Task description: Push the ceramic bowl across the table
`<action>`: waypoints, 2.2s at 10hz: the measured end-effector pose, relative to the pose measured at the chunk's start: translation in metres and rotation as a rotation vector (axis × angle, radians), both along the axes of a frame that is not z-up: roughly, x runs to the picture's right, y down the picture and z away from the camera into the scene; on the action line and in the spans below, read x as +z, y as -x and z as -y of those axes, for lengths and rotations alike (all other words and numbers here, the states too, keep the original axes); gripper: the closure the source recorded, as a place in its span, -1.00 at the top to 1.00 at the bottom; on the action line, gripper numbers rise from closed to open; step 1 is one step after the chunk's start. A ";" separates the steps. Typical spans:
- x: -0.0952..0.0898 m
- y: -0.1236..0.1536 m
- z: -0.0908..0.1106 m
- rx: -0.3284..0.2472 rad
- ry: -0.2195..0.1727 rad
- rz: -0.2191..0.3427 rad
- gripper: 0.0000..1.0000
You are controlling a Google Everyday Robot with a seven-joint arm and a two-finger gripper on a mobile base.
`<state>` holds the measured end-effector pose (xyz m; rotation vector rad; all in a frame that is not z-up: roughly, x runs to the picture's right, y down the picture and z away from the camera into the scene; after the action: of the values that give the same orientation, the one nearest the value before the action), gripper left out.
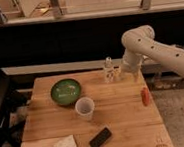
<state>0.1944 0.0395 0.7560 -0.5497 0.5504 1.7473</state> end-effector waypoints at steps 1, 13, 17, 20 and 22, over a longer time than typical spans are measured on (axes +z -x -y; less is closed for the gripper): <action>0.000 0.000 0.000 0.000 0.000 0.000 0.25; 0.000 0.000 0.000 0.000 0.000 0.000 0.25; 0.000 0.000 0.000 0.000 0.000 0.000 -0.23; 0.000 0.000 0.001 0.002 -0.001 0.000 -0.83; 0.009 0.006 0.014 0.013 -0.029 0.012 -1.00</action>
<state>0.1889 0.0253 0.7655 -0.5446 0.5135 1.7607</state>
